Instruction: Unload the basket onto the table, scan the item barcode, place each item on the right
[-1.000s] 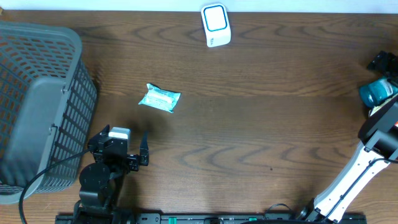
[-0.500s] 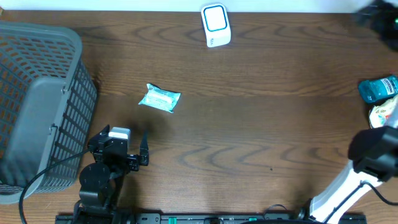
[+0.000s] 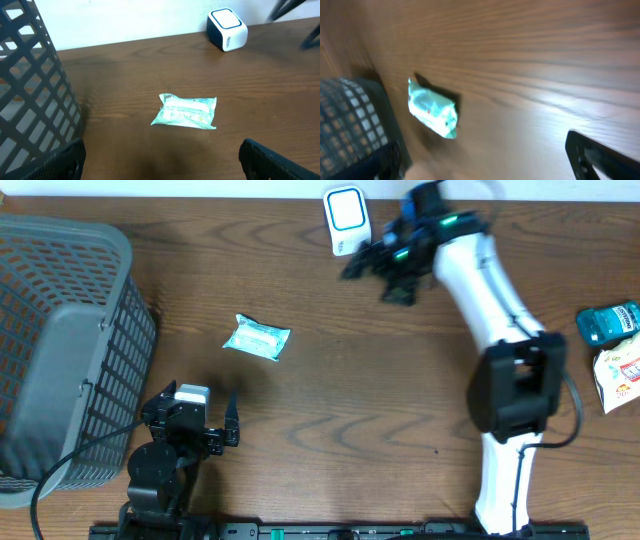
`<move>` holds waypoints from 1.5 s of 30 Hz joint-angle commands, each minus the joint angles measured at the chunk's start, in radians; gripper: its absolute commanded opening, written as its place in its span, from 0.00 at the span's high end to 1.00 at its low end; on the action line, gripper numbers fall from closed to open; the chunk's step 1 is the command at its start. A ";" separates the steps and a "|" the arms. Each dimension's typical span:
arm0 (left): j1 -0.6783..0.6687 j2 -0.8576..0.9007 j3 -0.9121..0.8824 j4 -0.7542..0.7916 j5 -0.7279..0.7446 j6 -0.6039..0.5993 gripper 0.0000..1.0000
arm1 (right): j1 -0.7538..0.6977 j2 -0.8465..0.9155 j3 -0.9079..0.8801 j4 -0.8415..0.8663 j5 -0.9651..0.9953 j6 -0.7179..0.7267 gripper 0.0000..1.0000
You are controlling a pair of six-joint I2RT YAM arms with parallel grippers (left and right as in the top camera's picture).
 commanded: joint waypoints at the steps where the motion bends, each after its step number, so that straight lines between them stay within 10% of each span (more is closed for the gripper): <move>1: 0.000 -0.002 -0.001 0.000 0.001 -0.001 0.02 | 0.096 0.024 -0.074 0.097 -0.006 0.101 0.01; 22: 0.000 -0.002 -0.001 0.001 0.001 -0.001 0.02 | 0.355 0.273 -0.150 0.406 0.068 0.381 0.03; 27: 0.000 -0.002 -0.001 0.001 0.001 -0.001 0.02 | 0.367 0.333 -0.150 0.385 0.022 0.380 0.33; 32: 0.000 -0.002 -0.001 0.000 0.001 -0.001 0.02 | 0.366 0.362 -0.150 0.362 0.051 0.338 0.99; 45: 0.000 -0.002 -0.001 0.001 0.001 -0.001 0.02 | 0.267 0.133 -0.150 -0.010 0.112 0.332 0.99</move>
